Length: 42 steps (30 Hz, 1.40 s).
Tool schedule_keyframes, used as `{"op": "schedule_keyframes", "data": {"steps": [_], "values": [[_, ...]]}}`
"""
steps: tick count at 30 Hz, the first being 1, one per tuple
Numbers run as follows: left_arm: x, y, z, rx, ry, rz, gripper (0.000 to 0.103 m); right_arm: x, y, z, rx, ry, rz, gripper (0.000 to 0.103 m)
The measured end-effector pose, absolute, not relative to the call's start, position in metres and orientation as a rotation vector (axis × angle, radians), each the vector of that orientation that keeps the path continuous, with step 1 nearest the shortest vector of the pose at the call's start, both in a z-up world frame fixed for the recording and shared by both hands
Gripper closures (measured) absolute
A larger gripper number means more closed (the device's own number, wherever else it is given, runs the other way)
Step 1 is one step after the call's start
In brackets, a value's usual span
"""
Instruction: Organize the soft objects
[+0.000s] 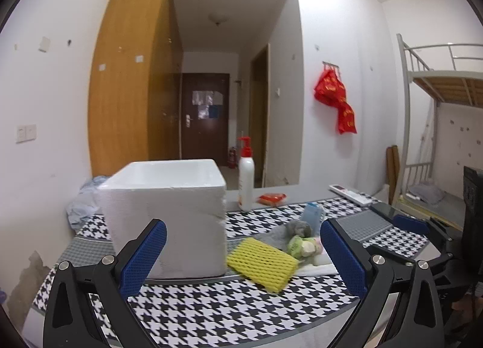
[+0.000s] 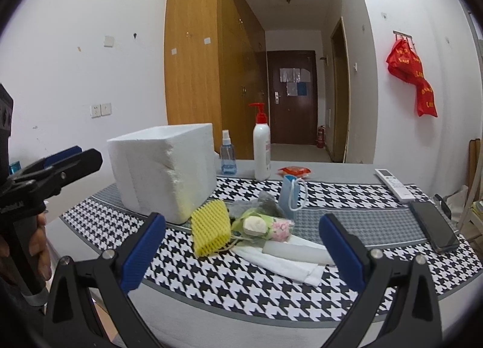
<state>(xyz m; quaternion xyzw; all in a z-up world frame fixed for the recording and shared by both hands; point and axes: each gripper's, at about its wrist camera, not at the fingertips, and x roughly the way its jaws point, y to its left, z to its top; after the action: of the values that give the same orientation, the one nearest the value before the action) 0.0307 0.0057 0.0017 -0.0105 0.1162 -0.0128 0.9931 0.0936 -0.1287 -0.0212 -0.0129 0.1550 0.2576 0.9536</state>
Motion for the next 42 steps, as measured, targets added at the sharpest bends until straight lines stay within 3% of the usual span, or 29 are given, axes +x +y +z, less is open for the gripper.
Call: {"op": "schedule_keyframes", "data": {"steps": [42], "values": [[0.124, -0.019, -0.044, 0.008, 0.531, -0.086, 0.001, 0.164, -0.152, -0.037, -0.036, 0.488, 0.440, 0.000]]}}
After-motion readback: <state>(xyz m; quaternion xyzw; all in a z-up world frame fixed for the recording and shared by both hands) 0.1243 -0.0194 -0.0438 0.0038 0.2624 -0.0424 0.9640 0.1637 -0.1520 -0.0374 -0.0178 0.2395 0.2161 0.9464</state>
